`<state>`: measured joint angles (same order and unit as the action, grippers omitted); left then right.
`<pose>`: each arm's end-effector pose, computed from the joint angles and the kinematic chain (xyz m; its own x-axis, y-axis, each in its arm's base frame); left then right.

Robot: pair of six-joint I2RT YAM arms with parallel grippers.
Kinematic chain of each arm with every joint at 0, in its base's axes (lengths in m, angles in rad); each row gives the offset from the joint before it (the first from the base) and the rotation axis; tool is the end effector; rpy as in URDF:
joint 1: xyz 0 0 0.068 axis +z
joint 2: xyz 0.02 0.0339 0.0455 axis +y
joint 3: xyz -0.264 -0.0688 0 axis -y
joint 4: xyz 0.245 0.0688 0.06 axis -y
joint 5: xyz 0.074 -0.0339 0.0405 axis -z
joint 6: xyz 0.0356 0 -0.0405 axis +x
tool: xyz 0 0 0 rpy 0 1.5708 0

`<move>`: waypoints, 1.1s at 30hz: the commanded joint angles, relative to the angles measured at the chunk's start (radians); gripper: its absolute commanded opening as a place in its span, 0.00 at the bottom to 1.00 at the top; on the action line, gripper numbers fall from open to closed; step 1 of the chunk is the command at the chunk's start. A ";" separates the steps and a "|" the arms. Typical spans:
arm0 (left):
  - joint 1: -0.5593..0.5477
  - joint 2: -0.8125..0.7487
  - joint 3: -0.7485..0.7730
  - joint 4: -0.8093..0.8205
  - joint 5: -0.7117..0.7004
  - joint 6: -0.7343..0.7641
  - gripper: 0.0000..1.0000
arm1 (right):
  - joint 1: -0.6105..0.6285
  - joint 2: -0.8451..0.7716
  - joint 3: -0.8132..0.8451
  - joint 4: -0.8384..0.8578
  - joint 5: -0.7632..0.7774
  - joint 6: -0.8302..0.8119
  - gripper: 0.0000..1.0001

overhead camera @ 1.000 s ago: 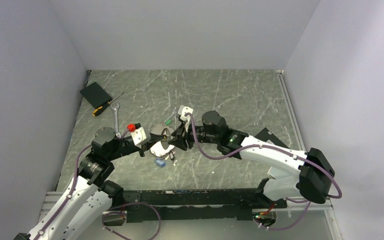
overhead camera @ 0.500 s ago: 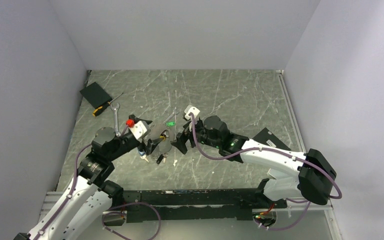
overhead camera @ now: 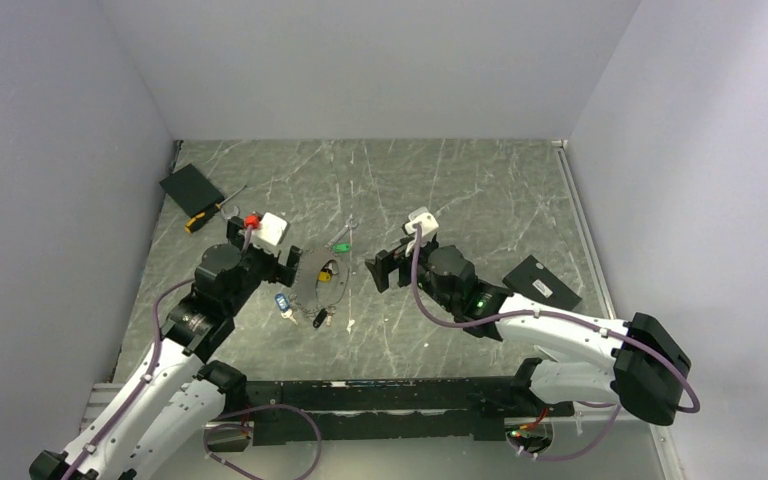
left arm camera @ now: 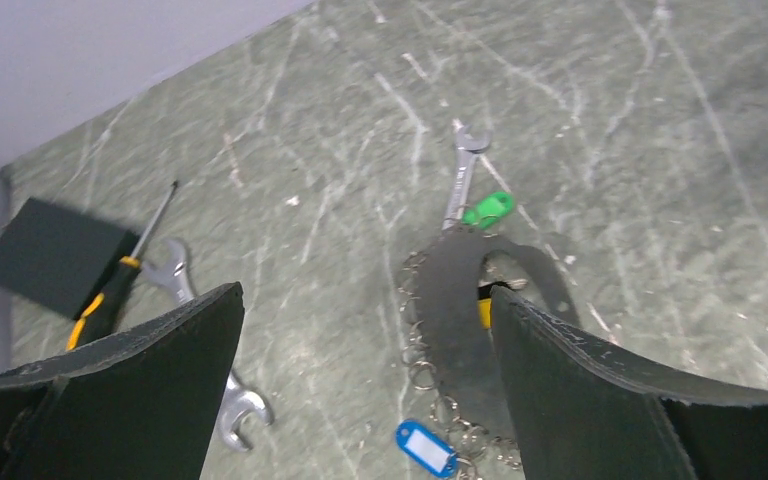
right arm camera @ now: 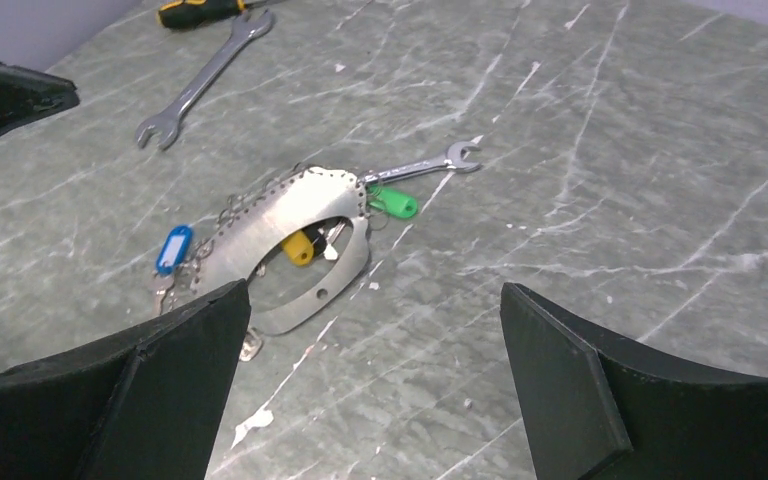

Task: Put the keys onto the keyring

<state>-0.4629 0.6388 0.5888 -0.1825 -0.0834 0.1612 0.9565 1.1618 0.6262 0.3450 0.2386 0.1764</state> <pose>0.1465 -0.0698 0.2934 -0.1437 0.2505 -0.9574 0.4007 0.8993 0.1751 0.1584 0.2100 0.2617 -0.2234 -0.0209 -0.9745 -0.6309 0.7652 0.1282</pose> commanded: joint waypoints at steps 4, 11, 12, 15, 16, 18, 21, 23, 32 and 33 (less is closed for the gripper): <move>0.011 -0.034 0.032 0.006 -0.171 -0.008 0.98 | 0.002 0.046 0.107 0.026 0.100 0.030 1.00; 0.012 -0.058 0.023 0.003 -0.154 0.004 0.98 | 0.002 0.067 0.116 0.042 0.073 0.093 1.00; 0.012 -0.062 0.024 -0.001 -0.150 0.004 0.98 | 0.002 0.067 0.107 0.056 0.067 0.096 1.00; 0.012 -0.077 0.019 -0.002 -0.137 0.010 0.98 | 0.002 0.074 0.100 0.071 0.065 0.099 1.00; 0.012 -0.082 0.017 -0.002 -0.134 0.012 0.98 | 0.002 0.078 0.109 0.060 0.066 0.102 1.00; 0.012 -0.089 0.014 0.002 -0.131 0.013 0.98 | 0.002 0.079 0.131 0.037 0.073 0.099 1.00; 0.012 -0.096 0.013 0.009 -0.113 0.009 0.98 | 0.002 0.078 0.160 0.013 0.089 0.089 1.00; 0.012 -0.096 0.015 0.009 -0.096 0.004 0.98 | 0.002 0.074 0.166 0.005 0.090 0.089 1.00; 0.012 -0.092 0.017 0.011 -0.080 0.004 0.98 | 0.013 0.037 0.152 0.039 0.107 0.051 1.00; 0.012 -0.090 0.018 0.010 -0.080 0.006 0.98 | 0.013 0.040 0.147 0.051 0.101 0.045 1.00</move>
